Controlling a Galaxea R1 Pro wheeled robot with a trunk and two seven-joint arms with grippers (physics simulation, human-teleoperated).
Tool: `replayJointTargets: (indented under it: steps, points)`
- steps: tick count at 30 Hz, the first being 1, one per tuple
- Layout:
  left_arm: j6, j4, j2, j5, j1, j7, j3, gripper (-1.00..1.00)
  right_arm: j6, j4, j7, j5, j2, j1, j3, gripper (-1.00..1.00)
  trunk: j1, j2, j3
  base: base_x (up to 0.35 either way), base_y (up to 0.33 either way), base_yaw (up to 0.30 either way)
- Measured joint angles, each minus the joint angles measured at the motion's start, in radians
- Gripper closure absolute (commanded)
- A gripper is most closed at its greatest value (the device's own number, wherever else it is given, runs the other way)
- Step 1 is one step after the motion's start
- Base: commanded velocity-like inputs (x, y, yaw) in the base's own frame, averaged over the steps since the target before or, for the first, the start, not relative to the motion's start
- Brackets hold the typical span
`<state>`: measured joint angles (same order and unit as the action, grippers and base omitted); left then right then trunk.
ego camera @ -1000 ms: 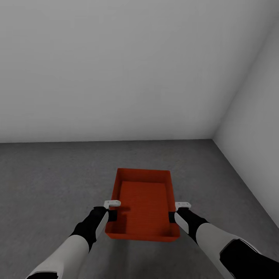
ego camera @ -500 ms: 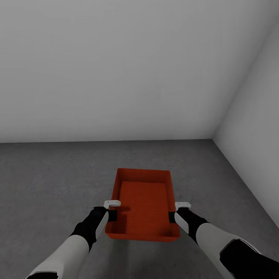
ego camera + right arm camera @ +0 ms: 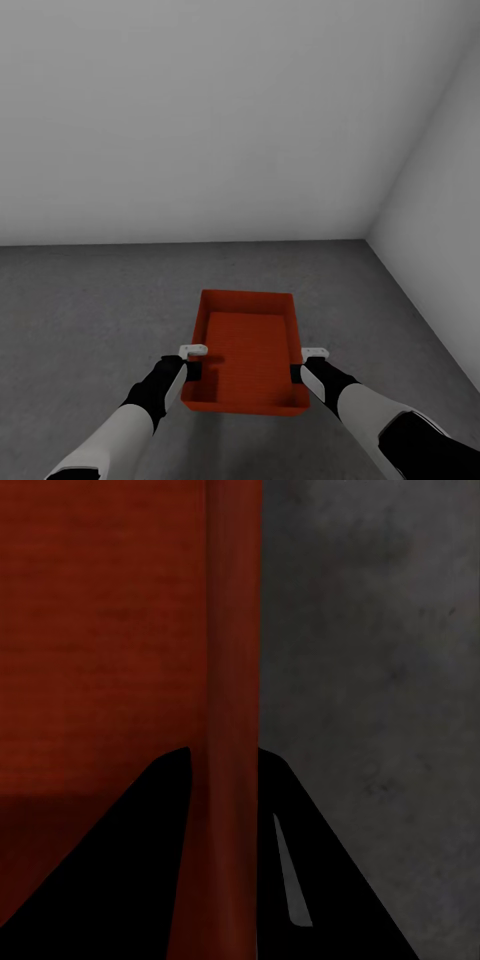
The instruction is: Move the two storage containers from the living room to the garage. In the garage, place one container on the floor and stack the other container on top of it (either order is fine).
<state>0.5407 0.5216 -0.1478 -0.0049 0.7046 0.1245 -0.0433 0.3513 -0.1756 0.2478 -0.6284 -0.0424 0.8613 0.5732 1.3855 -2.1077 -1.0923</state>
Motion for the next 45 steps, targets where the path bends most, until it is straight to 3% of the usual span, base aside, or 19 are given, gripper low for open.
replayJointTargets:
  steps: [1,2,10,45]
  points:
    - [0.003,0.011,0.001,-0.024,0.001,0.059,-0.007,-1.00,-0.004,-0.001,-0.004,-0.044,0.000,-0.001,0.054,-1.00,0.000,0.000,0.000,0.000,0.000,0.000]
    - [0.006,0.010,0.002,-0.033,0.001,0.067,-0.008,-1.00,-0.002,0.000,-0.001,-0.033,0.000,-0.001,0.061,-1.00,0.000,0.000,0.000,0.000,0.000,0.000]
    - [0.006,0.007,0.003,-0.026,0.001,0.114,-0.009,-1.00,0.000,0.000,-0.003,-0.031,0.000,-0.001,0.063,-1.00,0.000,0.000,0.000,0.000,0.000,0.000]
    - [-0.001,0.014,0.002,-0.026,0.001,0.118,-0.010,-1.00,-0.004,0.000,0.002,-0.033,0.002,-0.001,0.061,-1.00,0.000,0.000,0.000,0.000,0.000,0.000]
